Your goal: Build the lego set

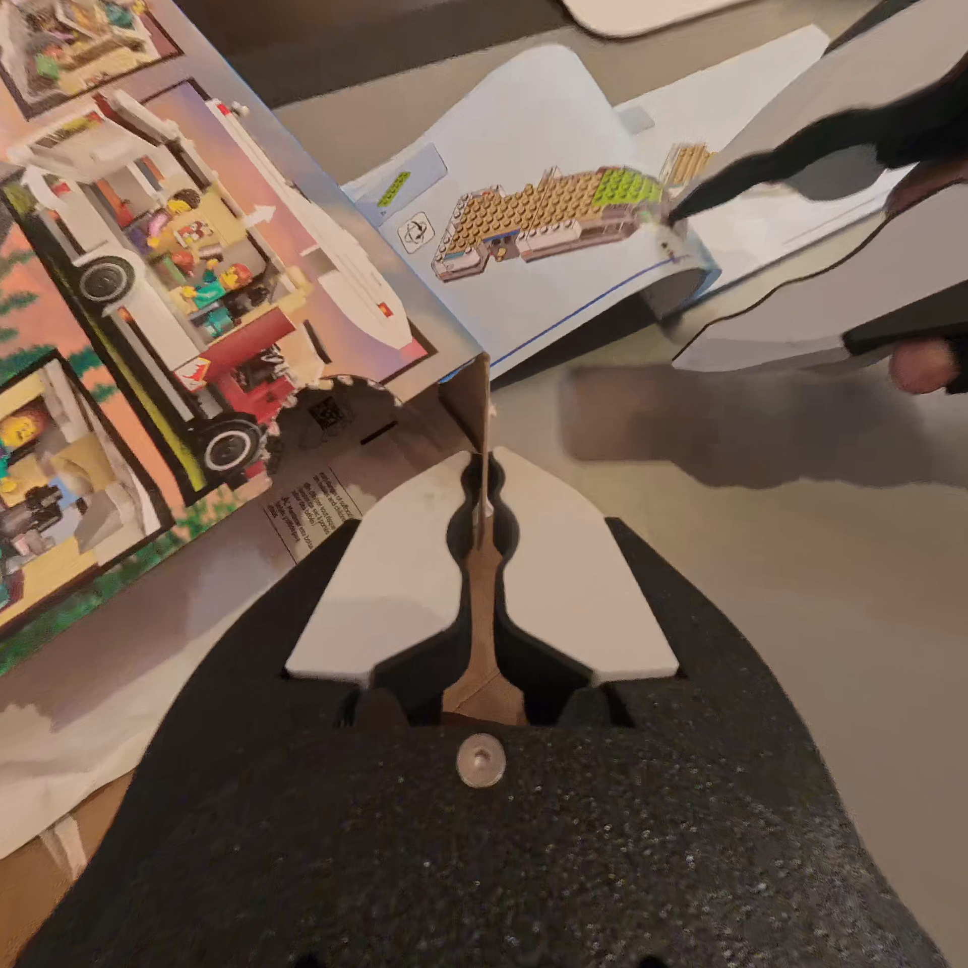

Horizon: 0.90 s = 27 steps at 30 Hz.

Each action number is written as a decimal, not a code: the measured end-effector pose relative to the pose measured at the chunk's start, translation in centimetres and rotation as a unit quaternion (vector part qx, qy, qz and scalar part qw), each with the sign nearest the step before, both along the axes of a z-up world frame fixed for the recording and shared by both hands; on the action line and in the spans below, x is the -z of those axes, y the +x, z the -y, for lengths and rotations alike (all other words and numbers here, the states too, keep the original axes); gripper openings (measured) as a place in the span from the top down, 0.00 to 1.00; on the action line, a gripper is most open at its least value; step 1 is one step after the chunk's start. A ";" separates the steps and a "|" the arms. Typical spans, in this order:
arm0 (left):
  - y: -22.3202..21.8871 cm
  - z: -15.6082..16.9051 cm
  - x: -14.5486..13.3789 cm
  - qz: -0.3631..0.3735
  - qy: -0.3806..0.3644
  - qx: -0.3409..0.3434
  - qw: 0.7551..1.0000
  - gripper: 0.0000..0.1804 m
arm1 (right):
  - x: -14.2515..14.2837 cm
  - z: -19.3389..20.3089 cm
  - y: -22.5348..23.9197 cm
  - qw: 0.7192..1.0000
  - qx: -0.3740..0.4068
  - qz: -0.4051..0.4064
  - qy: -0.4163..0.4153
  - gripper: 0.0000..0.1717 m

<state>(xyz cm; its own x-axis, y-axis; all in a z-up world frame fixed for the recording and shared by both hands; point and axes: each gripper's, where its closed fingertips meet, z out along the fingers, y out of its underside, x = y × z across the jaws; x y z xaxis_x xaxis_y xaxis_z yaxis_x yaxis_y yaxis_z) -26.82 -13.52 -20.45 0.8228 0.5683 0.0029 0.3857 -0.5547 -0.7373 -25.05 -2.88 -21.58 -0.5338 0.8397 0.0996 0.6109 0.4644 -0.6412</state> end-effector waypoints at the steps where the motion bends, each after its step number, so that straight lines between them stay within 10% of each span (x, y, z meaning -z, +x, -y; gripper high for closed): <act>1: -0.1 0.0 -0.6 -0.001 0.017 -0.002 1.000 0.99 | 0.0 0.1 -0.1 1.000 0.002 -0.001 -0.002 0.63; 27: 1.5 -1.0 0.5 0.013 0.004 0.041 0.999 0.99 | -2.0 -2.5 -0.9 0.999 0.037 -0.033 0.020 0.62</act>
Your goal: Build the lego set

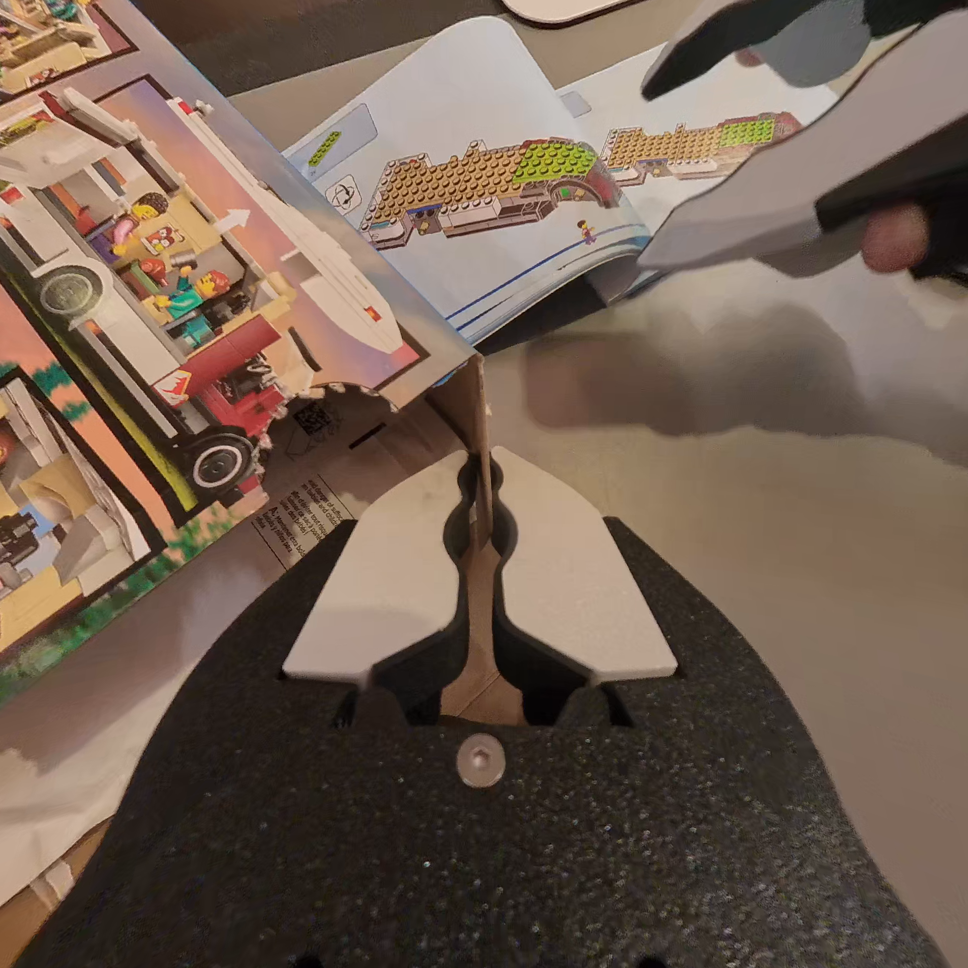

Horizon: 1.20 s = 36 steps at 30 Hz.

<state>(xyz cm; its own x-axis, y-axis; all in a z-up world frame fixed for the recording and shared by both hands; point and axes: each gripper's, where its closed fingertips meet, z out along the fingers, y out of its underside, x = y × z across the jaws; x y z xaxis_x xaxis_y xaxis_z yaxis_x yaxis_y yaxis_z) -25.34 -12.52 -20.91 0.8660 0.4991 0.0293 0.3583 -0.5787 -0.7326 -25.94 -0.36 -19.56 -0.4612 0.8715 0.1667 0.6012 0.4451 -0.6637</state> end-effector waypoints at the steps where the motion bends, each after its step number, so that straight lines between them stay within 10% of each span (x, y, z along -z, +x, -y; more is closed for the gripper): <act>1: 0.0 0.0 0.0 0.000 0.000 0.000 1.000 0.99 | 0.3 -0.9 0.1 1.000 0.012 0.010 -0.003 0.62; 24: -0.1 0.9 -0.9 -0.012 0.016 -0.009 1.000 0.89 | 1.7 1.6 0.1 1.000 -0.018 0.013 -0.011 0.58; 36: 5.4 -1.2 -6.8 -0.080 0.150 0.026 0.985 0.88 | -0.3 -1.7 15.1 0.999 -0.010 0.007 -0.032 0.61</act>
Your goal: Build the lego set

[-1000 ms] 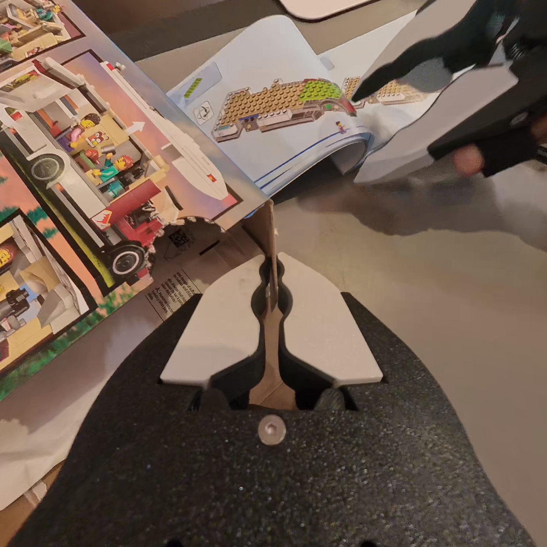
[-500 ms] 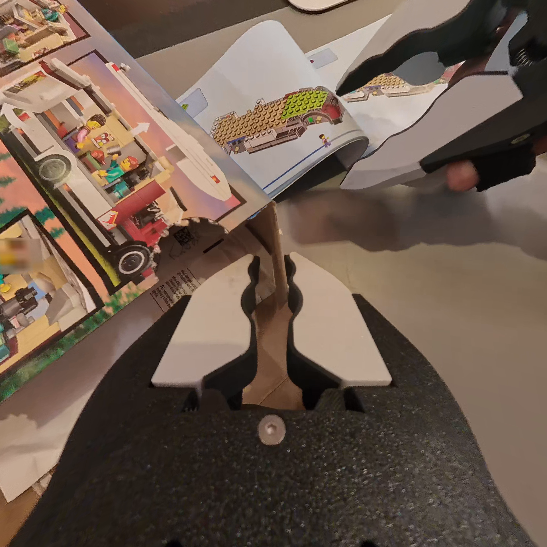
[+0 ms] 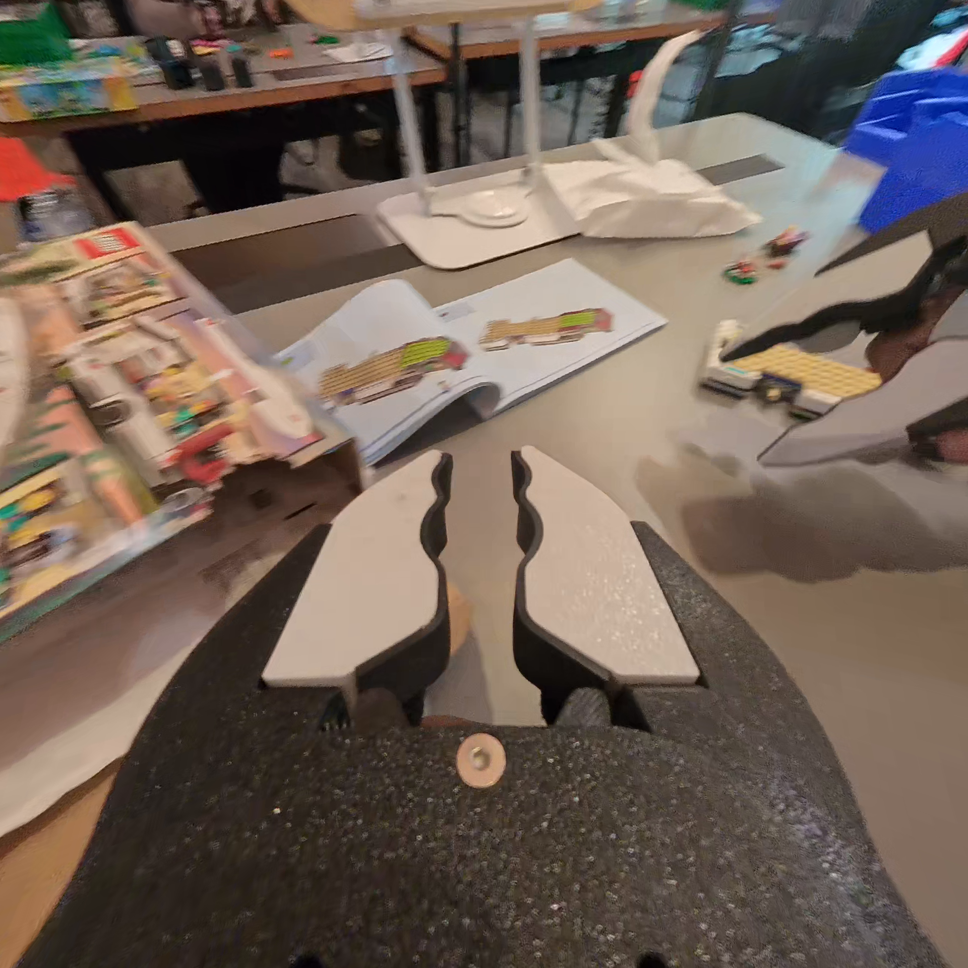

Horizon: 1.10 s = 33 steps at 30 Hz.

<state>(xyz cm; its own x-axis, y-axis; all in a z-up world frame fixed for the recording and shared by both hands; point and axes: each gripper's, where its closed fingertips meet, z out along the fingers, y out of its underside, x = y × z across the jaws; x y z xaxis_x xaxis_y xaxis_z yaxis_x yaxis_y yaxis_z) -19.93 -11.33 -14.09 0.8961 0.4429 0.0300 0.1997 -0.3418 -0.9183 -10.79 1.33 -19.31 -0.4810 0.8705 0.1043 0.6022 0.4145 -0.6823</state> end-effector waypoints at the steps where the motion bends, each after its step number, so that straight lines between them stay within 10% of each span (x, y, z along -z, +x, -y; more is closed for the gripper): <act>1: 1.0 -1.2 0.2 0.009 0.007 0.020 1.000 0.88 | 0.3 0.0 1.7 1.000 -0.004 0.001 -0.003 0.62; 11: 9.3 -11.7 4.9 0.037 -0.056 0.184 0.981 0.83 | -2.5 -7.4 18.8 1.000 0.002 0.013 0.021 0.64; 20: 10.3 -14.4 7.8 0.051 -0.110 0.197 0.973 0.83 | -7.8 -28.2 31.6 0.975 0.099 0.077 0.185 0.65; 33: 8.7 -14.9 10.0 0.054 -0.189 0.170 0.966 0.83 | -1.2 -38.6 21.3 0.980 -0.015 0.119 0.158 0.75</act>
